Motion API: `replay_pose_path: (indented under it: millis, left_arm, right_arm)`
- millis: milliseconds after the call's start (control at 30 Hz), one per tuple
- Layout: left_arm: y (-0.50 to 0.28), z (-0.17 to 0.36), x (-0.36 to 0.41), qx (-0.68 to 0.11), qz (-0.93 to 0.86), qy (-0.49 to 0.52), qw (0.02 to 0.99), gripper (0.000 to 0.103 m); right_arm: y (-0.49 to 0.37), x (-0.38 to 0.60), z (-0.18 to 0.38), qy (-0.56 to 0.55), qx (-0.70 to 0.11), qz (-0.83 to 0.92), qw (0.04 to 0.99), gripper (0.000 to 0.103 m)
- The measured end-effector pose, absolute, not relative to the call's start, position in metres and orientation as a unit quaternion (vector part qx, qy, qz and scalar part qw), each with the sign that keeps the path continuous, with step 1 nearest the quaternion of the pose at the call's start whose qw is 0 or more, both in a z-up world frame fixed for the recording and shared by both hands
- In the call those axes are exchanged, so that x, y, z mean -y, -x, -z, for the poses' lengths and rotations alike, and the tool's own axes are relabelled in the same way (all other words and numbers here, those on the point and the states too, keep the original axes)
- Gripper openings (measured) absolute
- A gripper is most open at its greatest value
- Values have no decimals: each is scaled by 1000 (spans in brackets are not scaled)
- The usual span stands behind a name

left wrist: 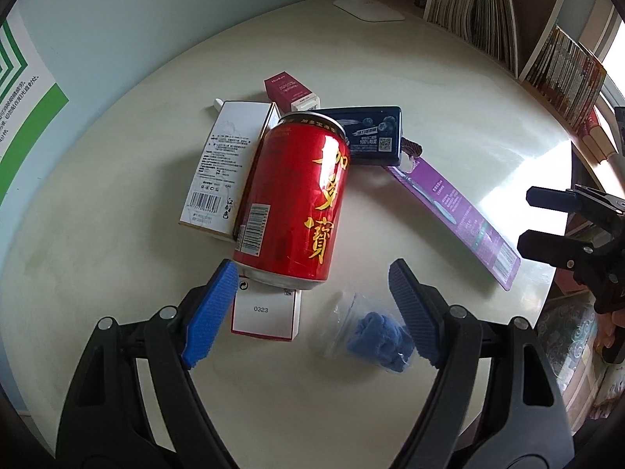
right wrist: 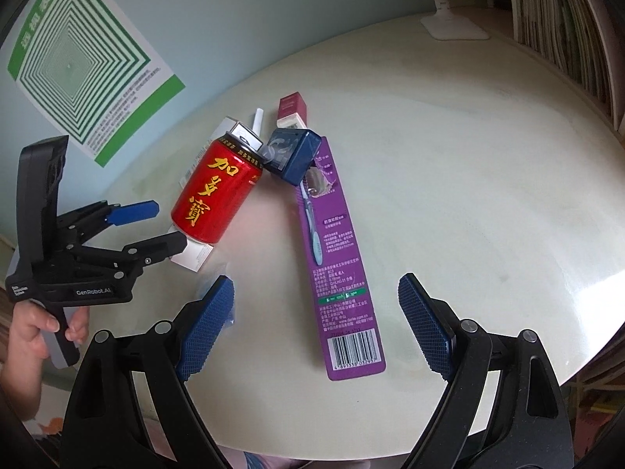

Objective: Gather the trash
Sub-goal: 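Grasp the red can with the left tool while the right tool grasps the purple toothbrush package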

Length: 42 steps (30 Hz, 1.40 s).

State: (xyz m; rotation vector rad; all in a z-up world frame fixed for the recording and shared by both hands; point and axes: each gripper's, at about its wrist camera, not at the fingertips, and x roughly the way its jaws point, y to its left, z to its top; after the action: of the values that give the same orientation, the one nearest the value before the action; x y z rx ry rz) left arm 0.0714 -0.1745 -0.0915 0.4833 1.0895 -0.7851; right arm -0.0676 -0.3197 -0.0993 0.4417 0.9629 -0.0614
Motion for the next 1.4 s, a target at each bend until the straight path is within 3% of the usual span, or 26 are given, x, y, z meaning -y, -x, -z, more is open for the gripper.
replay_pose_path:
  millis: [1200,1300,1400]
  left_arm:
    - [-108,122,203,-516,378,-234,732,77]
    - [-112,124,205,-518,381,-231,731,74]
    - [-114,128,208,-522,381,-233,727,64]
  right_arm:
    - [15,302,136,-166,-509,34,844,86]
    - [12,298,141,-151,-511,34,845,76]
    - [7,293,145,-129,-512,43,848,74]
